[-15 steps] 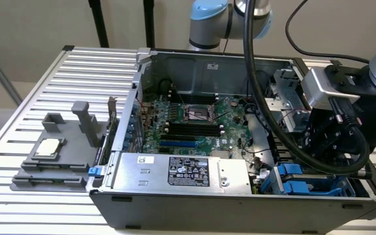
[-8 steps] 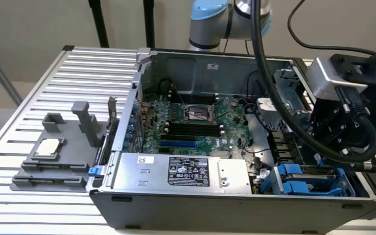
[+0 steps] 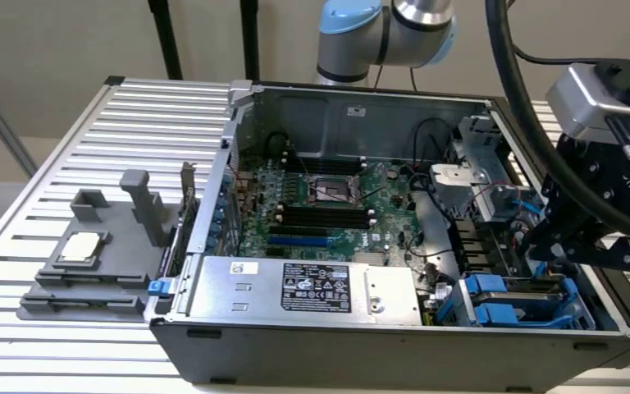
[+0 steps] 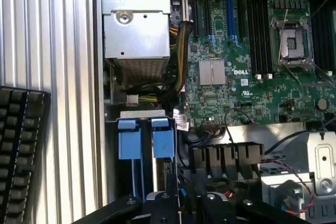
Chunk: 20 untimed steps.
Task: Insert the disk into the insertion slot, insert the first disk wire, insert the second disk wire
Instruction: 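Insert the second disk wire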
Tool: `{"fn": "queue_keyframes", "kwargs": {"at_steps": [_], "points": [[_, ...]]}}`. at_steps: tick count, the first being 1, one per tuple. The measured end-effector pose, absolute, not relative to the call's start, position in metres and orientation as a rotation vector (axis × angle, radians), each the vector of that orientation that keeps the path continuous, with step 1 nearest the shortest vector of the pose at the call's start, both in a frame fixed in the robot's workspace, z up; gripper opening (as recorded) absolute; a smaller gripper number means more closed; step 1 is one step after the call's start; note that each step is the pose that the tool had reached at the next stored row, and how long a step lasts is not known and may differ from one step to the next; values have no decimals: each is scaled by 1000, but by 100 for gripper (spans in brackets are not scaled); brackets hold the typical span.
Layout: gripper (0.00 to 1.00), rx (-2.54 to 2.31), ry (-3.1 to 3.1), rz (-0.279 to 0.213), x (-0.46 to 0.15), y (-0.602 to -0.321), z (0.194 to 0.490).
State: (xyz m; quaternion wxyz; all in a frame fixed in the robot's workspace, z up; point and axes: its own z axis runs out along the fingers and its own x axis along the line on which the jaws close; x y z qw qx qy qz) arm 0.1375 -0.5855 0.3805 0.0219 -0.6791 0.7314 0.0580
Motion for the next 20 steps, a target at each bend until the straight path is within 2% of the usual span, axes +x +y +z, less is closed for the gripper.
{"fn": "queue_keyframes", "kwargs": {"at_steps": [20], "points": [[25, -2122, 2280, 151, 146, -572, 386]]}}
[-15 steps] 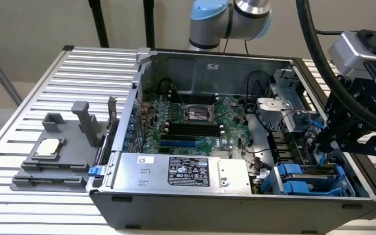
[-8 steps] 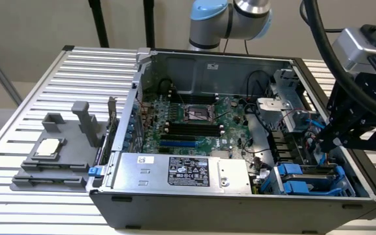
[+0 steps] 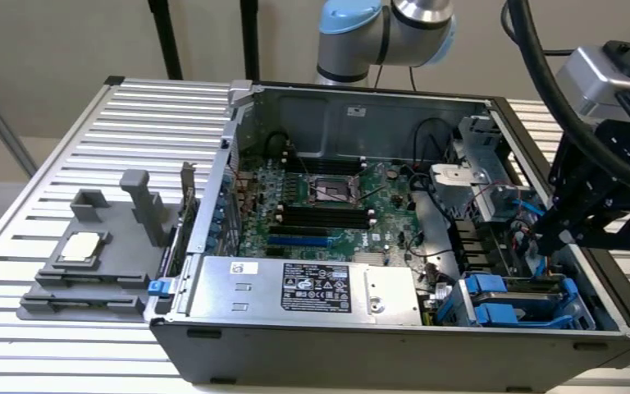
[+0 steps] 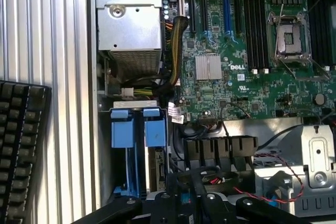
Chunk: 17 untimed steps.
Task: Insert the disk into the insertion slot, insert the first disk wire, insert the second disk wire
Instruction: 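Insert the second disk wire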
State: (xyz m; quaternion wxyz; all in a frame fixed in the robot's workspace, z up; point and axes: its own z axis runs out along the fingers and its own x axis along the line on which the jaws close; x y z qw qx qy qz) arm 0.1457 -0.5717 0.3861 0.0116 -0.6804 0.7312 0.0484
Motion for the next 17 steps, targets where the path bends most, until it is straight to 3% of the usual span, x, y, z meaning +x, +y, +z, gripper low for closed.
{"fn": "queue_keyframes", "kwargs": {"at_steps": [17], "points": [[22, -2138, 2289, 125, 146, -565, 375]]}}
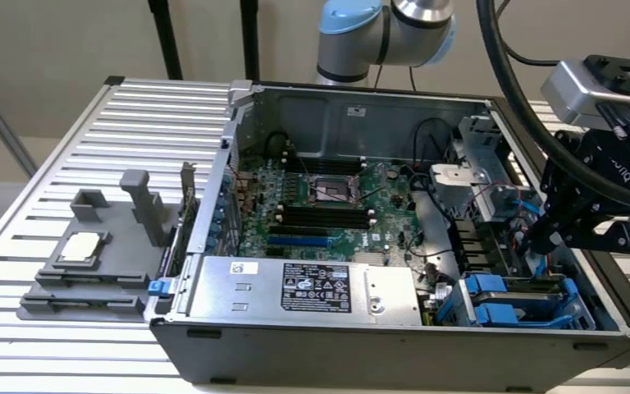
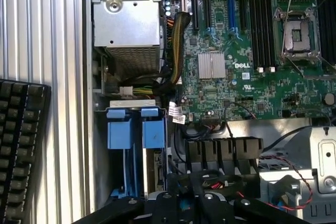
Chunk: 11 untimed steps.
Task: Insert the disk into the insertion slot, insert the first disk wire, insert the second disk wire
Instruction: 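Insert the second disk wire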
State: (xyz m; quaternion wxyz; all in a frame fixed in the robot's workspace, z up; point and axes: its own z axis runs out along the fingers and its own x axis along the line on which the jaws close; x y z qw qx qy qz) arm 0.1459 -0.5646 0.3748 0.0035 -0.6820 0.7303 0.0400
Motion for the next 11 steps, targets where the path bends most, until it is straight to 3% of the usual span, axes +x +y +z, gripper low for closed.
{"fn": "queue_keyframes", "kwargs": {"at_steps": [2, 11], "points": [[16, -2139, 2289, 123, 146, -564, 374], [16, -2151, 2270, 119, 137, -565, 374]]}}
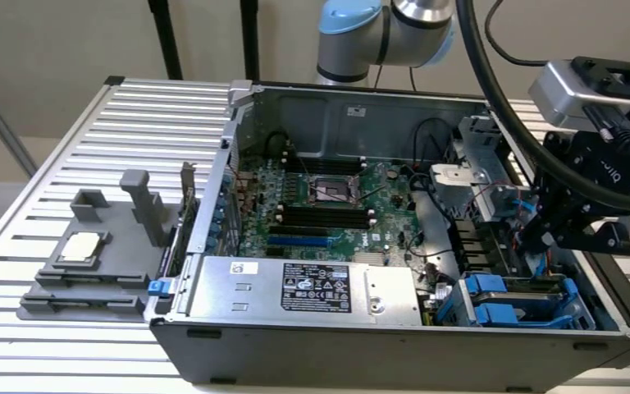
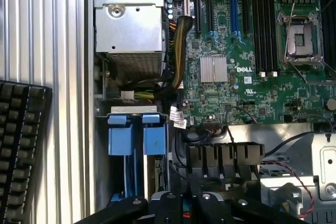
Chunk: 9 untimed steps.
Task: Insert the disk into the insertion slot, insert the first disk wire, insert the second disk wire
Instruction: 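Insert the second disk wire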
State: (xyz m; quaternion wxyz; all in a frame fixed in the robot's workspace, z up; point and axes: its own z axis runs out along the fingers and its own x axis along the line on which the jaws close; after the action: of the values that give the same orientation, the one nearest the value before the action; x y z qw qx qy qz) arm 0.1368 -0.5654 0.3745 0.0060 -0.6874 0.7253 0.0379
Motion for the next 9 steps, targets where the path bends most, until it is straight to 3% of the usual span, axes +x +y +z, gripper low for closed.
{"fn": "queue_keyframes", "kwargs": {"at_steps": [9], "points": [[16, -2130, 2236, 133, 130, -584, 368]]}}
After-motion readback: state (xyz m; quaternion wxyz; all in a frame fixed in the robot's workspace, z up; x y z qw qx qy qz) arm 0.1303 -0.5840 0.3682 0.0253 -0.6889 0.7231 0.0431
